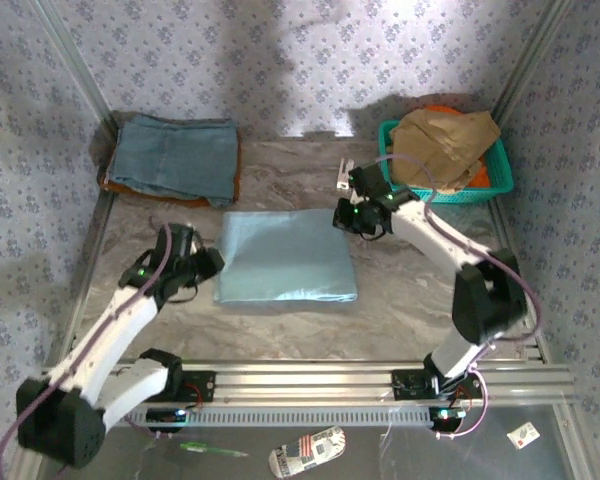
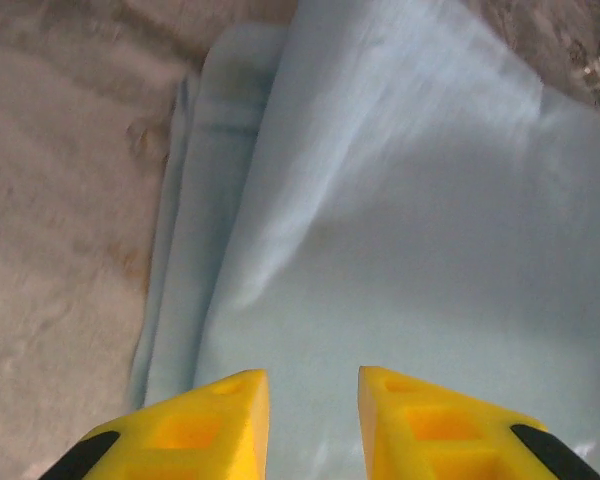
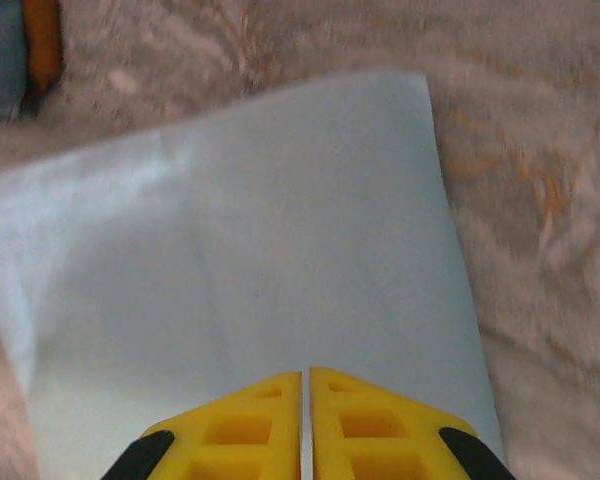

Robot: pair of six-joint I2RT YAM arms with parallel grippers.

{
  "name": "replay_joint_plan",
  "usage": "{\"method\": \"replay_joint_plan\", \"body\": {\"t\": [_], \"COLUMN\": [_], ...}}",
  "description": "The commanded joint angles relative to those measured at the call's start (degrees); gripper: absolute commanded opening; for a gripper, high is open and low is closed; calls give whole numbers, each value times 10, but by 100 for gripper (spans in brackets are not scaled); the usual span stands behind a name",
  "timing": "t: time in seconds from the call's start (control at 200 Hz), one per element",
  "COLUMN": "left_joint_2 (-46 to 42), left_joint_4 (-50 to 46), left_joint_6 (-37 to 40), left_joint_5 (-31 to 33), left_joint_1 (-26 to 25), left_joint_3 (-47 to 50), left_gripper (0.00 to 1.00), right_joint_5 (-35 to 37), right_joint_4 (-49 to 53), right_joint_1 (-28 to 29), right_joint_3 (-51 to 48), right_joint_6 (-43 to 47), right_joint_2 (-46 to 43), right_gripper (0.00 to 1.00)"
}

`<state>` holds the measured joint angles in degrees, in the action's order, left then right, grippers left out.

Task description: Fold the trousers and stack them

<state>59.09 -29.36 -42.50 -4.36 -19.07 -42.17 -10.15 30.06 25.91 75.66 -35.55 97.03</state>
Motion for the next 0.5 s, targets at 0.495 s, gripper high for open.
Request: {"method": "replay_joint_plan", "body": {"t": [0.495], "left_joint_2": [308], "left_joint_4": [216], "left_joint_6": [-43], "left_joint_5": [21], "left_joint_1": [25], "left_joint_3": [-8], "left_gripper": [6], "right_joint_5": [-7], "right_joint_4": [64], "right_joint_1": [-10], "right_joint_3": [159], "right_joint_6": [-9], "right_joint_2": [237], "right_gripper": [8]}}
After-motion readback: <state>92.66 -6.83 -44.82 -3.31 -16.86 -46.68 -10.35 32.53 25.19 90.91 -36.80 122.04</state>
